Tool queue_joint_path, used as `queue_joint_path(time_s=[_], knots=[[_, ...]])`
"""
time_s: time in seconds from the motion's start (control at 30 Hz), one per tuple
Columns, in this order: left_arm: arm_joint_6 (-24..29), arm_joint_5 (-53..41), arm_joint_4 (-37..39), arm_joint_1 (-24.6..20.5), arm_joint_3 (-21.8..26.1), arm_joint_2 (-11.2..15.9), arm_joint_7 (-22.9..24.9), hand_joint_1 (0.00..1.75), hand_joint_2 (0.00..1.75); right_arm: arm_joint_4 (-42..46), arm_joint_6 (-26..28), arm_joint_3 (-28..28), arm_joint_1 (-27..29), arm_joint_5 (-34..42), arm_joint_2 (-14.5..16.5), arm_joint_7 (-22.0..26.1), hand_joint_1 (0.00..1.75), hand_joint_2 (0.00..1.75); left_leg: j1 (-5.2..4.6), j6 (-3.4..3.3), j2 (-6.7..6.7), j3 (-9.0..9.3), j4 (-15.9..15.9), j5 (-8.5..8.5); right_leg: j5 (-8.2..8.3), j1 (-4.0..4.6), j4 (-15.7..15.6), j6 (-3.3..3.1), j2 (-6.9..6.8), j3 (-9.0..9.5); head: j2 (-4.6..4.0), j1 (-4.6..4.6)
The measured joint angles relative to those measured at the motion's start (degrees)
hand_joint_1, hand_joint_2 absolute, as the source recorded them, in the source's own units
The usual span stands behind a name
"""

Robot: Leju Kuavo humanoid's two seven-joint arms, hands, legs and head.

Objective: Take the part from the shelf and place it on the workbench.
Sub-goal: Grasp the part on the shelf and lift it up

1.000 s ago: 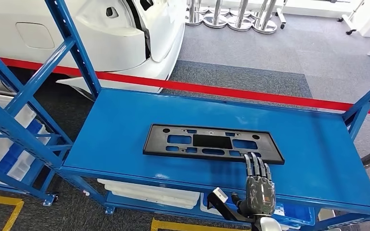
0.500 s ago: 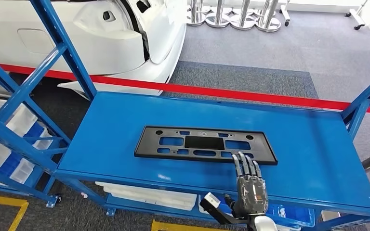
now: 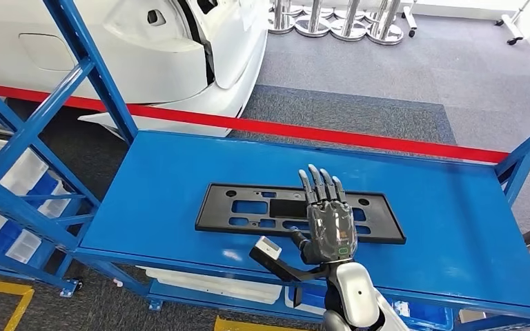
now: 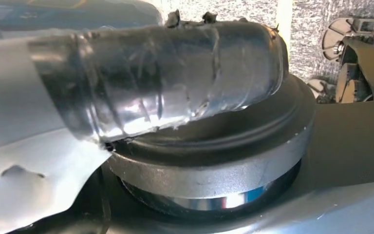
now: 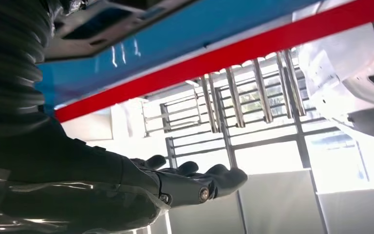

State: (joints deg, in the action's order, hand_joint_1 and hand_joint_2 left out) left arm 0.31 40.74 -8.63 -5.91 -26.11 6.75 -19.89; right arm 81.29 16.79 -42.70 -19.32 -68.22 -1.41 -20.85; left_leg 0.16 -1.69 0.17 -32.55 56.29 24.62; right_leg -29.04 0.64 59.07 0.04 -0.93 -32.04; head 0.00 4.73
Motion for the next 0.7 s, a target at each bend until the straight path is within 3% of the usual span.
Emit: queue_joint_path(time_s=[0.1, 0.13, 0.17, 0.2, 0.27, 0.33, 0.43, 0.5, 0.6, 0.63, 0.67, 0.7], knots=[[0.33, 0.03, 0.00, 0.01, -0.40, 0.00, 0.14, 0.00, 0.00, 0.21, -0.01, -0.37, -0.30, 0.38, 0.10, 0.17, 0.00, 1.75, 0.07, -0.26, -0.30, 0.01, 0.00, 0.13, -4.16, -0.61, 10.80, 0.95, 0.19, -6.22, 0.00, -0.34], [0.29, 0.10, 0.00, 0.00, -0.44, 0.00, 0.10, 0.00, 0.00, 0.21, -0.01, -0.54, -0.37, 0.46, 0.17, 0.20, 0.00, 1.75, 0.06, -0.29, -0.46, 0.00, 0.01, 0.32, -4.39, -0.70, 13.16, 1.00, 0.19, -7.91, 0.00, -0.34], [0.25, 0.17, 0.00, -0.01, -0.47, 0.00, 0.04, 0.00, 0.00, 0.21, -0.01, -0.76, -0.47, 0.54, 0.26, 0.22, 0.00, 1.75, 0.05, -0.28, -0.62, 0.10, 0.02, 0.54, -3.44, -0.72, 13.48, 0.92, 0.21, -8.67, 0.00, -0.34], [0.20, 0.25, -0.01, -0.01, -0.48, 0.00, -0.03, 0.00, 0.00, 0.22, -0.01, -0.96, -0.58, 0.61, 0.34, 0.23, 0.00, 1.75, 0.02, -0.22, -0.78, 0.31, 0.03, 0.80, -1.51, -0.70, 11.63, 0.71, 0.25, -8.35, 0.00, -0.34], [0.14, 0.36, -0.02, 0.00, -0.49, -0.01, -0.10, 0.00, 0.00, 0.29, -0.01, -1.22, -0.83, 0.79, 0.46, 0.23, 0.00, 1.75, -0.11, 0.04, -1.04, 0.86, 0.06, 1.27, 3.15, -0.53, 3.97, -0.05, 0.39, -5.52, 0.00, -0.35], [0.11, 0.47, -0.02, -0.01, -0.51, 0.00, -0.02, 0.00, 0.00, 0.37, -0.01, -1.37, -1.15, 1.00, 0.51, 0.23, 0.00, 1.75, -0.31, 0.51, -1.20, 1.14, 0.07, 1.76, 5.18, -0.32, -1.68, -0.75, 0.44, -2.97, 0.00, -0.35], [0.18, 0.78, 0.00, 0.01, -0.50, 0.11, 0.31, 0.00, 0.00, 0.61, -0.16, -1.55, -1.41, 1.40, 0.66, 0.23, 0.00, 1.75, -0.40, 1.45, -1.09, 1.46, -0.08, 2.32, 5.10, -0.39, -3.17, -1.45, 0.47, -1.99, 0.00, -0.32], [0.24, 1.01, 0.03, 0.04, -0.49, 0.25, 0.61, 0.00, 0.00, 0.77, -0.25, -1.64, -1.56, 1.87, 0.96, 0.27, 0.00, 1.75, -0.47, 2.09, -0.90, 0.47, 2.40, 3.93, 5.23, -0.67, -4.03, -1.94, 0.49, -1.10, 0.00, -0.10], [0.26, 1.23, 0.03, -0.24, -0.49, 0.37, 0.94, 0.00, 0.00, 0.63, -0.19, -1.74, -1.67, 3.02, 1.29, 0.32, 0.00, 1.75, -0.48, 2.60, -0.81, -5.50, 13.20, 8.32, 4.89, -0.69, -4.42, -2.39, 0.36, -0.27, 0.00, 0.20], [0.25, 1.27, 0.03, -0.31, -0.49, 0.39, 0.96, 0.00, 0.00, 0.48, -0.11, -1.77, -1.57, 3.39, 1.31, 0.32, 0.00, 1.75, -0.48, 2.68, -0.81, -7.15, 15.77, 8.70, 4.69, -0.68, -4.41, -2.44, 0.33, -0.05, 0.00, 0.21], [0.25, 1.32, 0.02, -0.34, -0.49, 0.40, 0.95, 0.00, 0.00, 0.31, -0.02, -1.81, -1.45, 3.70, 1.32, 0.33, 0.00, 1.75, -0.44, 2.74, -0.80, -7.84, 16.36, 7.94, 4.44, -0.67, -4.39, -2.45, 0.35, 0.22, 0.00, 0.22], [0.26, 1.35, 0.03, -0.32, -0.49, 0.43, 0.91, 0.00, 0.00, 0.13, 0.08, -1.86, -1.36, 3.93, 1.33, 0.37, 0.00, 1.75, -0.37, 2.76, -0.80, -7.34, 14.55, 6.03, 4.16, -0.68, -4.35, -2.39, 0.43, 0.59, 0.00, 0.23]])
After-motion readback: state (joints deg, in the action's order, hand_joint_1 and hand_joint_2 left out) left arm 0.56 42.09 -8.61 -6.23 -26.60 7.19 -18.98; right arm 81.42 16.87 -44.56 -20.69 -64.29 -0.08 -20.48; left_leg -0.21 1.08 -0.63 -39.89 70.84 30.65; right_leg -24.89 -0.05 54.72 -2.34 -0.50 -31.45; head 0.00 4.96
